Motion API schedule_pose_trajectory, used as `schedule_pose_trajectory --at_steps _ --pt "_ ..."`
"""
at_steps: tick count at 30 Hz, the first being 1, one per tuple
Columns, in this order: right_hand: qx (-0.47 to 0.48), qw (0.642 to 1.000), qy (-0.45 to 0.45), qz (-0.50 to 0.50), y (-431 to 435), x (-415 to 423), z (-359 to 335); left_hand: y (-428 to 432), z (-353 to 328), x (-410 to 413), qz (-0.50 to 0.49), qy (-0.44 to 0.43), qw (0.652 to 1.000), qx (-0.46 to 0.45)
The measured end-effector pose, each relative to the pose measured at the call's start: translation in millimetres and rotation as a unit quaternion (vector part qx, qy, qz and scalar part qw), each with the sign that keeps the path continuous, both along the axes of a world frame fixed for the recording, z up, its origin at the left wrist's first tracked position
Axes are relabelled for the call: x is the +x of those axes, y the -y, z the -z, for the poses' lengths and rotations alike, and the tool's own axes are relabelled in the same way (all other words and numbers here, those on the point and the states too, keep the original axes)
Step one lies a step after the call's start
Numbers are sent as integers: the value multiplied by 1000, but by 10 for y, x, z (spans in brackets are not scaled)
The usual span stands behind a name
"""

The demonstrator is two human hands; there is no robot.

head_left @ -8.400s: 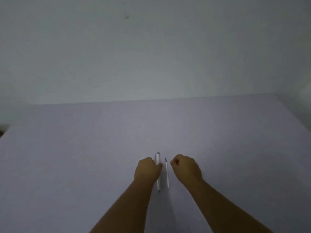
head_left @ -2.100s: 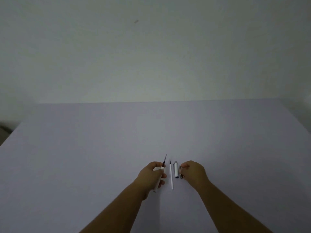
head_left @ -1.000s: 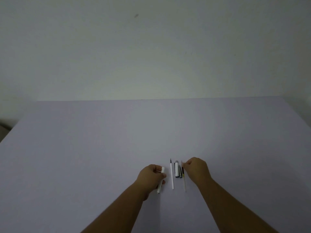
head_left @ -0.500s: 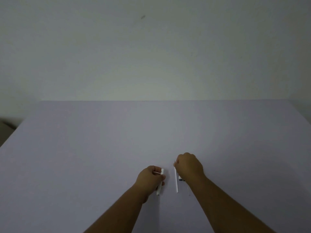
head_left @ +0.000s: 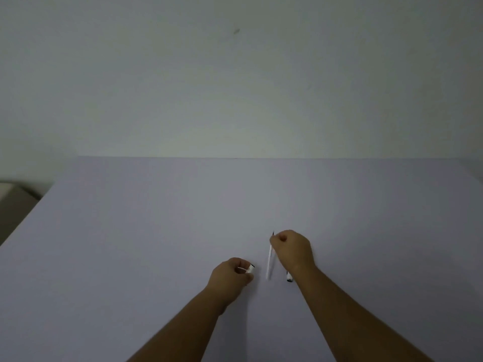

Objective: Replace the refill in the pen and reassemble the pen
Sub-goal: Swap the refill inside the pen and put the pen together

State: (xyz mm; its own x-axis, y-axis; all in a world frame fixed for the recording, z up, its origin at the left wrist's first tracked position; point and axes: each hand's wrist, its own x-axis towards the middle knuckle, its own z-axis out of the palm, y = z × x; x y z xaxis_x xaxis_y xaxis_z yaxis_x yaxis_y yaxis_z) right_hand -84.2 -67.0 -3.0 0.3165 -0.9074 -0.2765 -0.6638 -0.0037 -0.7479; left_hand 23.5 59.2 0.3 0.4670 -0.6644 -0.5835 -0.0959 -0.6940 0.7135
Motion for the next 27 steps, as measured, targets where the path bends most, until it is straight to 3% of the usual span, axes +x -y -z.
schedule_pose_trajectory --at_steps 2,5,15,22,27 --pt "20 994 96 54 25 -41 -109 -2 -22 5 6 2 1000 -4" --pt "36 986 143 78 19 -92 -205 26 -65 -25 11 0 1000 -17" --pt "42 985 145 84 0 -341 -294 71 -158 -168 11 -20 999 -39" --pt "105 988 108 -31 -68 -449 -292 175 -200 -297 40 -1 998 -45" --pt "128 986 98 -37 -20 -526 -283 209 -210 -353 50 -14 998 -28"
